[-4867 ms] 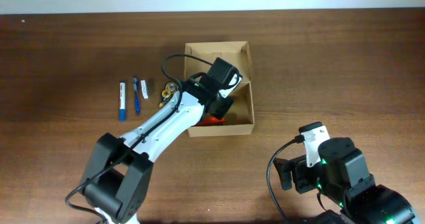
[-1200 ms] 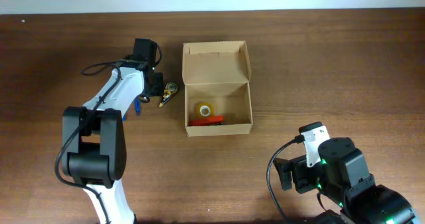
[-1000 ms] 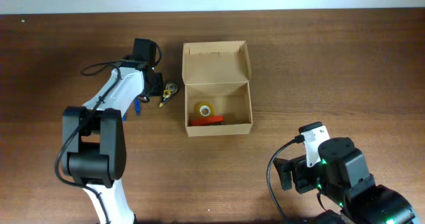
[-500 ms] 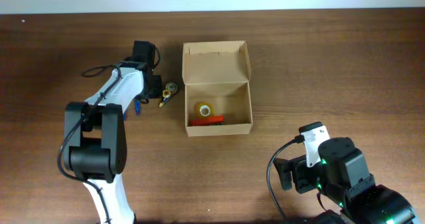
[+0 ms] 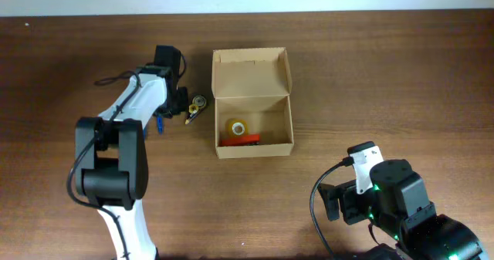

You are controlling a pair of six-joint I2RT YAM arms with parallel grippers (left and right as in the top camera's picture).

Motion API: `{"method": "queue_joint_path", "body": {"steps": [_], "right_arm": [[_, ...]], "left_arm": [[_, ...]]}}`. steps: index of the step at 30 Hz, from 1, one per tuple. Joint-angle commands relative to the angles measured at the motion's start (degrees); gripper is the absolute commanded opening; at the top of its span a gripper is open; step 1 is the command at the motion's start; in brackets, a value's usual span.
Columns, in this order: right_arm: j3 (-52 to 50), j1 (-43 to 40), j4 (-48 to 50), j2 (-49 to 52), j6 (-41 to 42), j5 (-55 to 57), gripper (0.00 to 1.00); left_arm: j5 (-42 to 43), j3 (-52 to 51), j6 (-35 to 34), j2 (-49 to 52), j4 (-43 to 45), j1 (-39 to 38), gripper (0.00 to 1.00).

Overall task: Pack container
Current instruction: 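Lower the left gripper and grasp the small white box, then carry the white box with the left gripper over the cardboard box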

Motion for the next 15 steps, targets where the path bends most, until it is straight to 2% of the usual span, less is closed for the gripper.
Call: {"method": "queue_joint_path", "body": {"steps": [1, 8, 15], "right_arm": [[-0.17, 0.35, 0.15, -0.02, -0.24, -0.31, 0.99], [-0.17, 0.35, 0.17, -0.02, -0.24, -0.31, 0.99], [-0.17, 0.35, 0.17, -0.02, -0.24, -0.31, 0.99]], "left_arm": [[-0.02, 5.42, 0.13, 0.61, -2.80, 0.37, 0.02], [0.02, 17.57, 2.51, -2.36, -12.68, -2.27, 0.02], [6.88, 20.72, 15.91, -12.11, -12.79, -9.84, 0.02]]}}
